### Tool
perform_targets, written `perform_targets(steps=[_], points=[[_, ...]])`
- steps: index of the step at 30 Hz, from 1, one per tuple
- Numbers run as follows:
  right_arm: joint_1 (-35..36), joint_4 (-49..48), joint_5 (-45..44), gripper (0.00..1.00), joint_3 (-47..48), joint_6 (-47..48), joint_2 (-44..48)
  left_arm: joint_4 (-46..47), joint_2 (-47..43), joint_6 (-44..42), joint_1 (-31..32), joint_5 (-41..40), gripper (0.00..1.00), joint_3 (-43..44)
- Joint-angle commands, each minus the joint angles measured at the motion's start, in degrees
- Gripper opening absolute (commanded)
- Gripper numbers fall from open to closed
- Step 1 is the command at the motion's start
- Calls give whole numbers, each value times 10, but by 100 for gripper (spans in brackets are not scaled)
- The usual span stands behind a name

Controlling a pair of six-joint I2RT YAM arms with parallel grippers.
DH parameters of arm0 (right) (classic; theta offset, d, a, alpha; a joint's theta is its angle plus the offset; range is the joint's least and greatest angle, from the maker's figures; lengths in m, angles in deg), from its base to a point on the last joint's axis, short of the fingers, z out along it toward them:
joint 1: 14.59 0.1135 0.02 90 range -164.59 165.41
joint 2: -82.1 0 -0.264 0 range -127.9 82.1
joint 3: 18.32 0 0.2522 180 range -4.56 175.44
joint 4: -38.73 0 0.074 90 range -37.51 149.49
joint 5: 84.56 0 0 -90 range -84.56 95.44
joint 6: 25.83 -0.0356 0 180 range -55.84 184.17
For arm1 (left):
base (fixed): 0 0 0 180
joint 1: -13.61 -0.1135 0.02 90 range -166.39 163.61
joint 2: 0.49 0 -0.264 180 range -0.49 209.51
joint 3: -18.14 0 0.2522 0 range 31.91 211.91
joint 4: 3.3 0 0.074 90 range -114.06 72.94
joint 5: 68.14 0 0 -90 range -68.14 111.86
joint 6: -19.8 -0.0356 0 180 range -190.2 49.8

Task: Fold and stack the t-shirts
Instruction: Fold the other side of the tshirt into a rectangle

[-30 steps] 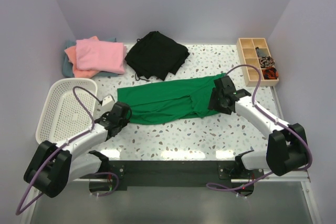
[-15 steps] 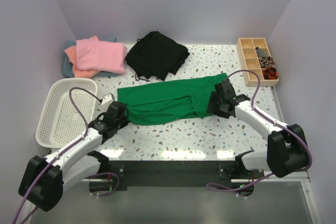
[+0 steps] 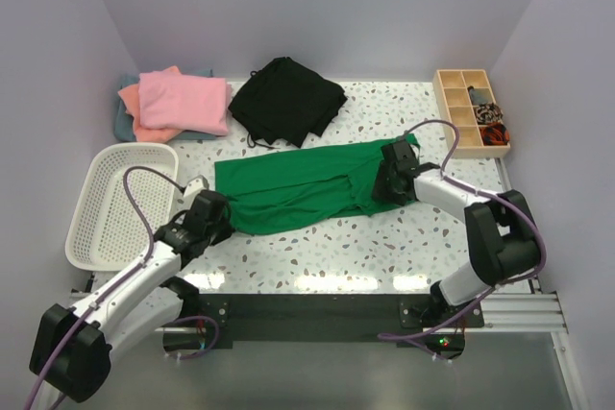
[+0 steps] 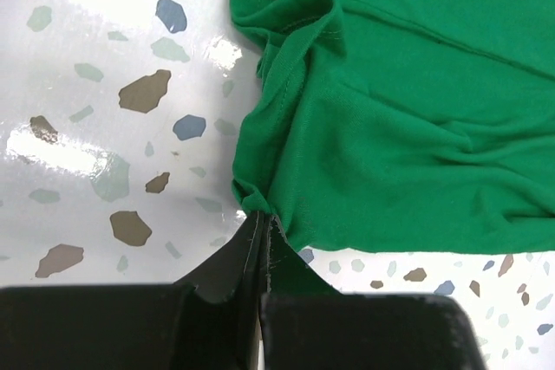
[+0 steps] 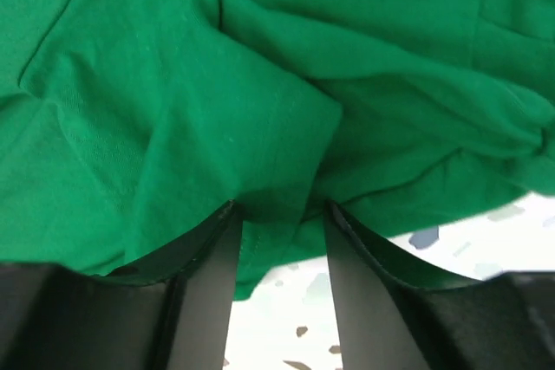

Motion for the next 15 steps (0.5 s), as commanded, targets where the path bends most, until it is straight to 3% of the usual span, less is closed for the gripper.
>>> perform_targets(steps=[1, 7, 15], points=[[-5, -43, -8, 43, 30, 3, -16, -35, -20, 1, 1, 5, 0, 21], [-5, -36, -14, 1, 42, 16, -12, -52, -35, 3, 1, 3, 0, 24], [-5, 38, -33, 0, 26, 27, 112, -67, -32, 5, 2, 53, 0, 46]])
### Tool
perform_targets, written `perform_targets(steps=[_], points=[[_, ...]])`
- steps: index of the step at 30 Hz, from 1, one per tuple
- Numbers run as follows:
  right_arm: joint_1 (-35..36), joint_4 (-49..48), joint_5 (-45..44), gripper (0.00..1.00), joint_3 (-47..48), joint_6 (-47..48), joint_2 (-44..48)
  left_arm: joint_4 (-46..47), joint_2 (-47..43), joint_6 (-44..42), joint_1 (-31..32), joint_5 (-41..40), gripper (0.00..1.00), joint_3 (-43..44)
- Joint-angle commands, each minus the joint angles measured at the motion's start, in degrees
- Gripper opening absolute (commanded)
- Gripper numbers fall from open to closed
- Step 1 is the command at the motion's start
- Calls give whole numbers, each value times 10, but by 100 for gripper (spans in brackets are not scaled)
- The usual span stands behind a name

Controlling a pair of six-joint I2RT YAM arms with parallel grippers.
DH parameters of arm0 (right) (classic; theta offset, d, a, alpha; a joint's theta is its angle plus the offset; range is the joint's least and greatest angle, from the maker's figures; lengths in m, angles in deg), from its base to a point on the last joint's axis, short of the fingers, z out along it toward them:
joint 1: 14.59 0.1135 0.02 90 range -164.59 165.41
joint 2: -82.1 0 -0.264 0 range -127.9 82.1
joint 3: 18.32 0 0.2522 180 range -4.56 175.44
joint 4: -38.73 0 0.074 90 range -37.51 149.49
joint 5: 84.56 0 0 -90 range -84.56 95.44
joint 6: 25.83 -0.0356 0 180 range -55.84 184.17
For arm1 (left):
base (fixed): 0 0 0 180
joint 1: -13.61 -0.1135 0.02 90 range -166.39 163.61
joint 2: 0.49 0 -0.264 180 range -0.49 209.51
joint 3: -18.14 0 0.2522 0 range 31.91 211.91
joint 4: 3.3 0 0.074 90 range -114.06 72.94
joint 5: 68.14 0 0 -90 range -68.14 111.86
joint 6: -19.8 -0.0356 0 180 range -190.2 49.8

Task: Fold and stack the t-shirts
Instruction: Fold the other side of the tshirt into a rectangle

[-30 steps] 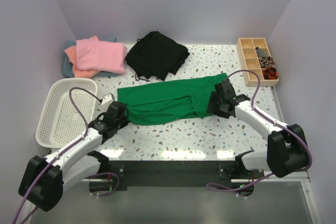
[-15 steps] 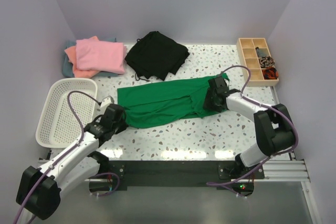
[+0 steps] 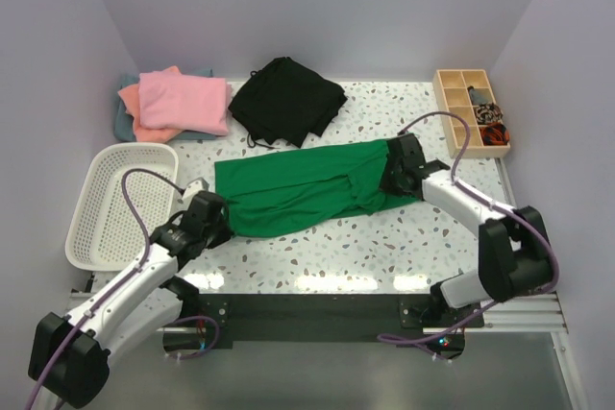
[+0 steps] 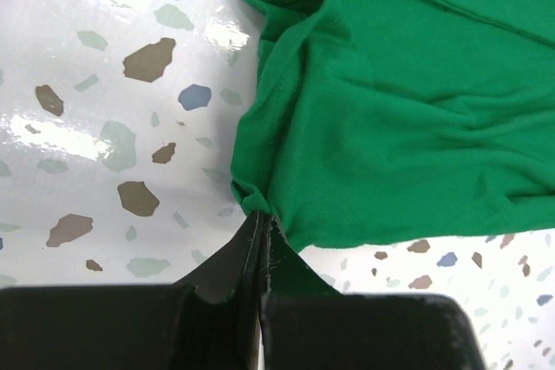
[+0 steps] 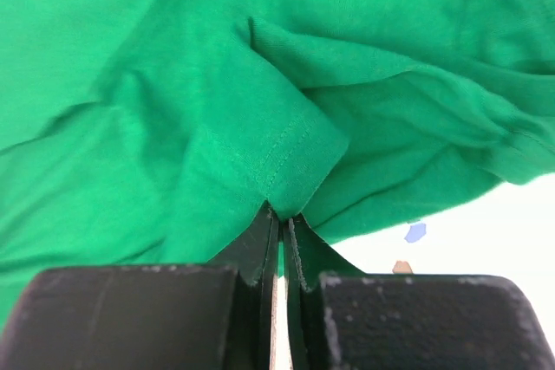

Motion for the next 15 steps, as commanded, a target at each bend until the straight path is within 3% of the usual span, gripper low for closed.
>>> perform_targets(steps=[1, 15], points=[[-1, 45, -26, 0, 4, 9, 100, -19, -7, 5, 1, 40, 0, 46], [6, 183, 16, 0, -86, -56, 299, -148, -69, 20, 1, 102, 0, 98]])
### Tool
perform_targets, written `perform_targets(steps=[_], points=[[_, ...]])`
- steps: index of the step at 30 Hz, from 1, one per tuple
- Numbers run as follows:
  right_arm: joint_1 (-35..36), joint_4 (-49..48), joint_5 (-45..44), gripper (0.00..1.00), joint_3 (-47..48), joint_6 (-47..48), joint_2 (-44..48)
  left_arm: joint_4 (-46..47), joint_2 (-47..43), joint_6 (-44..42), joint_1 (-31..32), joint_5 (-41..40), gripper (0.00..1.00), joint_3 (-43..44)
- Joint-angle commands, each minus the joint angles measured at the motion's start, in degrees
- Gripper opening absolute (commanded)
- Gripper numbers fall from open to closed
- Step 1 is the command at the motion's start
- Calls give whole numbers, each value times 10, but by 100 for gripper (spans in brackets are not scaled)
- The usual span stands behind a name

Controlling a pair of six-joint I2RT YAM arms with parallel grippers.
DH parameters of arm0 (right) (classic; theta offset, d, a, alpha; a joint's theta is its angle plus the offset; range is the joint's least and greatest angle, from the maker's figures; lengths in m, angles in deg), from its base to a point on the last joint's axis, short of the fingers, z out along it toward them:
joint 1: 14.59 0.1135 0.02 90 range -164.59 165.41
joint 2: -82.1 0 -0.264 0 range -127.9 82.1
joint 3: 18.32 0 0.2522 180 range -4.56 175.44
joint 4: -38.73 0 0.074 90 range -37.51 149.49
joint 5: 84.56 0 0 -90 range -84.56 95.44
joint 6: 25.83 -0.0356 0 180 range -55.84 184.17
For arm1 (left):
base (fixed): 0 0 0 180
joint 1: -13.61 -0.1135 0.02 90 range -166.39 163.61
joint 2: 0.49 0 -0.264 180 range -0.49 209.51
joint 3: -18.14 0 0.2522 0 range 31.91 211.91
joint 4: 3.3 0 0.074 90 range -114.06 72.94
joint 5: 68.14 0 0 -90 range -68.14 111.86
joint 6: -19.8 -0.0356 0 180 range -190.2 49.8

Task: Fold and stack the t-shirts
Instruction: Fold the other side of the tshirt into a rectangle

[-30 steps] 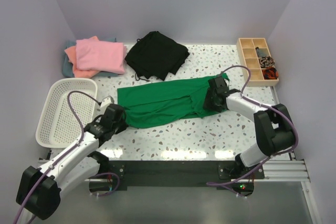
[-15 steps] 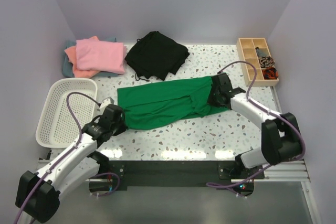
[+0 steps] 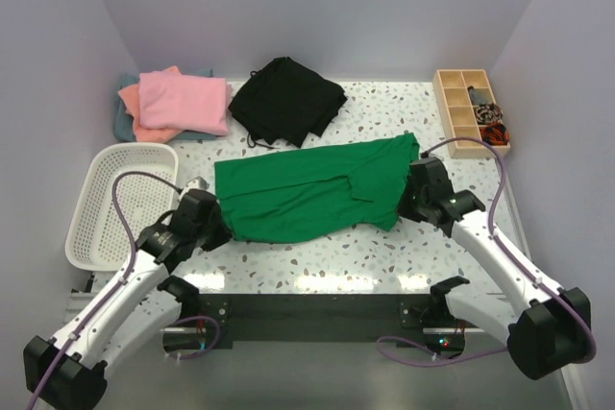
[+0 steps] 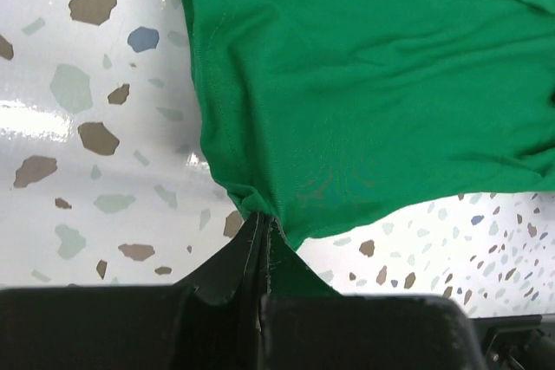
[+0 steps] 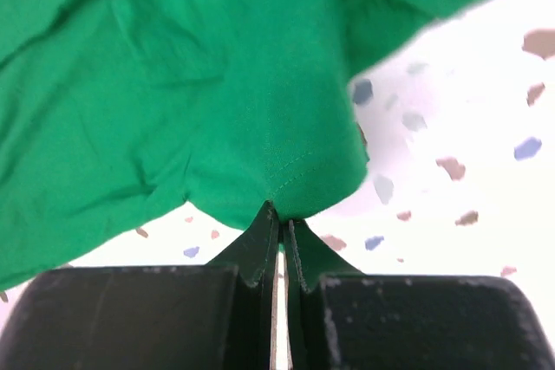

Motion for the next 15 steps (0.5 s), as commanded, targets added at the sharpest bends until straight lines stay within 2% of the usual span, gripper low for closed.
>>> perform_targets(steps=[1, 4, 8, 15], points=[[3, 42, 2, 0, -2, -20, 39, -51, -13, 9, 1, 13, 0, 40], [4, 38, -22, 0, 15, -10, 31, -39, -6, 10, 1, 4, 0, 45], [3, 14, -45, 0, 50, 16, -26, -17, 25, 9, 1, -24, 0, 60], [1, -29, -75, 0, 144, 59, -126, 27, 155, -22, 0, -77, 0, 92]])
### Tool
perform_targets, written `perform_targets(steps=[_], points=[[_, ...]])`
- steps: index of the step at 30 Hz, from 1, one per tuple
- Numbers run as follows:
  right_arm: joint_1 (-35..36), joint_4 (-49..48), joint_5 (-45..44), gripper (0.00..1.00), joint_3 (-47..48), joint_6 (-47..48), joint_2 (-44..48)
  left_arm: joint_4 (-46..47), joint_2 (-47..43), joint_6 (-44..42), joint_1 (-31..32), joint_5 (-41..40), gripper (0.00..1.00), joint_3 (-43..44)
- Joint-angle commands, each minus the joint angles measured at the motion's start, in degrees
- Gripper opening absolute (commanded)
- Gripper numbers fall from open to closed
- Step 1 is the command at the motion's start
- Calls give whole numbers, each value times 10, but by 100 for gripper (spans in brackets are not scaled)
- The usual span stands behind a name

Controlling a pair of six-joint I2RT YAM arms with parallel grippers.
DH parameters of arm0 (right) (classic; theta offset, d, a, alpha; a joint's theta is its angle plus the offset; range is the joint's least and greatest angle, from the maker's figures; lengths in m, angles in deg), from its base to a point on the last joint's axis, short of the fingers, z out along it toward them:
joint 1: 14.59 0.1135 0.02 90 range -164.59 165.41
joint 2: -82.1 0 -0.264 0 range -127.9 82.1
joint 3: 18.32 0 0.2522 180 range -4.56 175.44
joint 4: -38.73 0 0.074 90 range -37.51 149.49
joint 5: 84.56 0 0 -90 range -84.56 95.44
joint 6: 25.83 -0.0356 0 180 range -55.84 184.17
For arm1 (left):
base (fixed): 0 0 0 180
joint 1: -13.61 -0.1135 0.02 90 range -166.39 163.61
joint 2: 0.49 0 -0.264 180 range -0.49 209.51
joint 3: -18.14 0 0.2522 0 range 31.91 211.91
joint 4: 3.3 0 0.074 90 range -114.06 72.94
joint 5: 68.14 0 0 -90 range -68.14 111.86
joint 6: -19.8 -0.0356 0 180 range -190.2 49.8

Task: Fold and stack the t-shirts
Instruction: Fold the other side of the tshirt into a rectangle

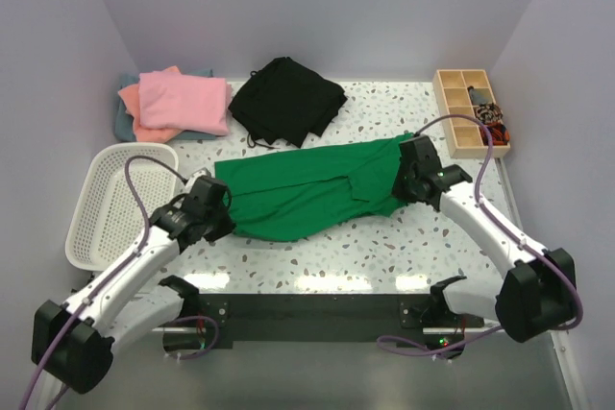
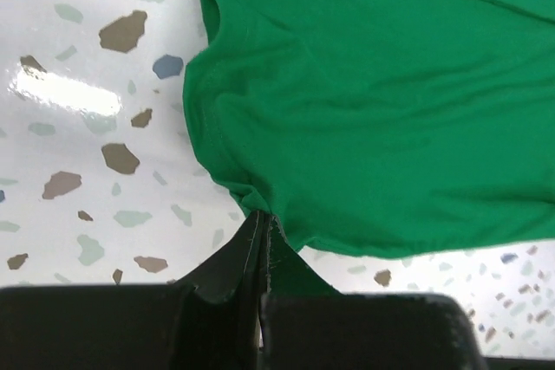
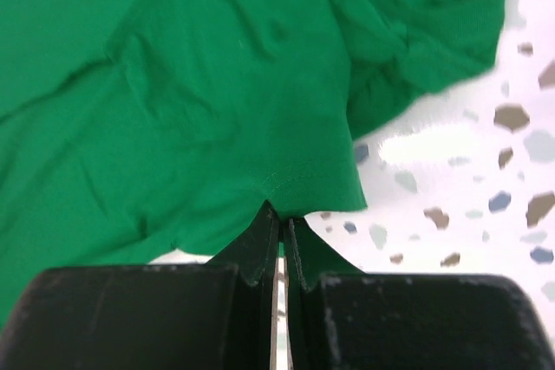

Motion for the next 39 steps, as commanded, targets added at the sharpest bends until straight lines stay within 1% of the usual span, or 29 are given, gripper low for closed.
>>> perform_targets(steps=[1, 2, 6, 10, 11, 12, 14, 17, 18, 19, 20, 21, 22, 23, 24, 25, 26, 27, 29, 30, 32, 33, 34, 36, 37, 38, 39], points=[[-2, -51, -38, 0, 86, 39, -54, 37, 73, -32, 0, -65, 0, 49], [-4, -54, -39, 0, 95, 47, -63, 37, 86, -37, -1, -75, 0, 67], [-10, -64, -36, 0, 141, 66, -116, 43, 137, -60, -8, -94, 0, 89], [-19, -70, -26, 0, 193, 85, -190, 61, 181, -110, -58, -60, 1, 100], [-24, -71, -23, 0, 201, 90, -203, 81, 196, -123, -68, -53, 1, 100], [-27, -72, -19, 0, 208, 92, -218, 88, 205, -132, -87, -48, 2, 103], [-32, -75, -15, 0, 231, 99, -255, 109, 230, -151, -104, -44, 4, 115], [-38, -84, -15, 0, 256, 109, -294, 133, 272, -167, -117, -56, 15, 150], [-38, -86, -12, 0, 262, 114, -302, 142, 283, -177, -119, -53, 26, 159], [-38, -77, -17, 4, 283, 117, -313, 143, 297, -193, -120, -57, 34, 170], [-39, -77, -25, 22, 291, 127, -323, 135, 323, -198, -119, -58, 41, 193], [-39, -78, -50, 28, 305, 133, -328, 127, 336, -204, -121, -66, 53, 205], [-41, -77, -65, 37, 310, 137, -329, 119, 345, -205, -121, -96, 59, 223], [-42, -79, -82, 47, 313, 145, -328, 109, 356, -210, -123, -110, 63, 230], [-43, -84, -106, 53, 314, 148, -320, 101, 358, -213, -128, -149, 69, 237], [-46, -82, -119, 56, 316, 150, -315, 86, 357, -213, -131, -165, 71, 249], [-46, -80, -125, 58, 319, 151, -307, 82, 352, -213, -134, -174, 74, 254], [-46, -82, -126, 59, 317, 153, -290, 79, 345, -218, -137, -179, 74, 256], [-46, -88, -119, 60, 306, 152, -268, 75, 322, -221, -137, -162, 75, 252], [-46, -98, -105, 61, 289, 152, -245, 78, 313, -225, -136, -123, 75, 247], [-46, -102, -55, 61, 271, 144, -228, 84, 287, -229, -137, -69, 75, 226], [-46, -104, -31, 61, 256, 140, -220, 91, 278, -239, -134, -3, 75, 217], [-43, -106, 16, 61, 247, 130, -211, 105, 258, -240, -133, 32, 74, 193], [-33, -109, 41, 61, 224, 119, -205, 117, 238, -229, -118, 86, 74, 166], [-18, -110, 46, 61, 218, 113, -202, 118, 224, -225, -109, 85, 73, 142], [-9, -109, 45, 61, 208, 110, -202, 118, 218, -210, -82, 84, 73, 132], [-2, -111, 45, 61, 204, 107, -202, 115, 212, -202, -67, 63, 74, 121]])
